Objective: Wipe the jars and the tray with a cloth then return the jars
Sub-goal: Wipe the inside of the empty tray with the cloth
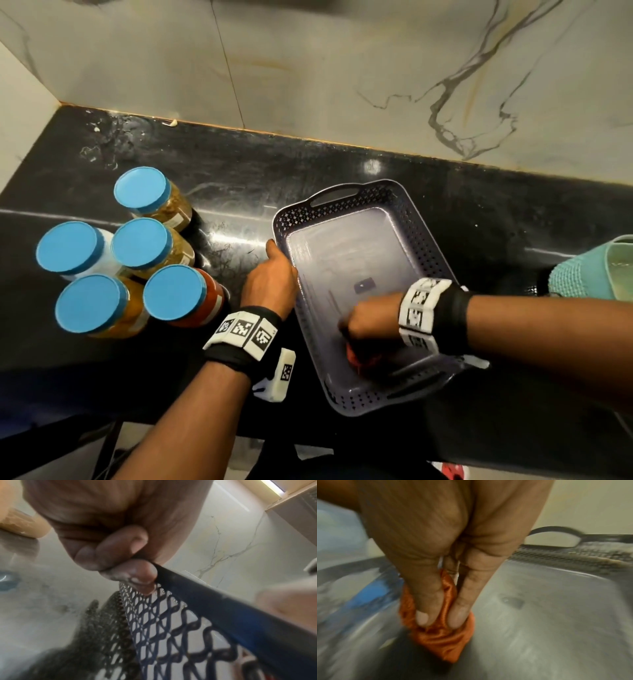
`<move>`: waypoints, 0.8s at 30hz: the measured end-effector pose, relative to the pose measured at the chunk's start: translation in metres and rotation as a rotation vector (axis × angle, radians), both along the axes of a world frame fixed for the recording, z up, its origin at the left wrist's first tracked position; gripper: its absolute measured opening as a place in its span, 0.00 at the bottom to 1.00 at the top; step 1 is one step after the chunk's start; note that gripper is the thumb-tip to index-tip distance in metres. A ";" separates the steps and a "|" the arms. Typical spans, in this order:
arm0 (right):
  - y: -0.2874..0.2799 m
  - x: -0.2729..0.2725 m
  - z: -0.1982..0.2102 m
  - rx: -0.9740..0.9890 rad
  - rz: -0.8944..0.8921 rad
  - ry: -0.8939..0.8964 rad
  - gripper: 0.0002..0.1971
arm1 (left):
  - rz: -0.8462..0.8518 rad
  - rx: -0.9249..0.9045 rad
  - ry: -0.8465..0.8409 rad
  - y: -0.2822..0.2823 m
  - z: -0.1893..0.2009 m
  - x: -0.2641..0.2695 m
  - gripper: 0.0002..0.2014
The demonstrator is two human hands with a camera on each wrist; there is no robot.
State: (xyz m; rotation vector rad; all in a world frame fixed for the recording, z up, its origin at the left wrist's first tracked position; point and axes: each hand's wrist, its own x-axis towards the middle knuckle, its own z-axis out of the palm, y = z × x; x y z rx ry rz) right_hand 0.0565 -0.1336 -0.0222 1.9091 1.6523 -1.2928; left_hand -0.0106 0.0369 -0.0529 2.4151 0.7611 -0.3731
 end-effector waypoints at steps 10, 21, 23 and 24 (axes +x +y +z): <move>0.023 0.018 -0.004 0.266 -0.450 -0.192 0.04 | -0.039 0.028 0.047 0.004 0.004 0.001 0.15; 0.053 -0.008 -0.014 0.240 -0.488 -0.157 0.14 | 0.044 0.013 0.066 -0.006 0.004 0.007 0.19; 0.041 -0.009 -0.011 0.260 -0.488 -0.171 0.13 | 0.032 0.036 0.074 -0.002 0.004 0.005 0.17; 0.027 0.004 -0.011 0.230 -0.547 -0.210 0.12 | 0.035 0.034 0.072 0.000 0.004 0.003 0.16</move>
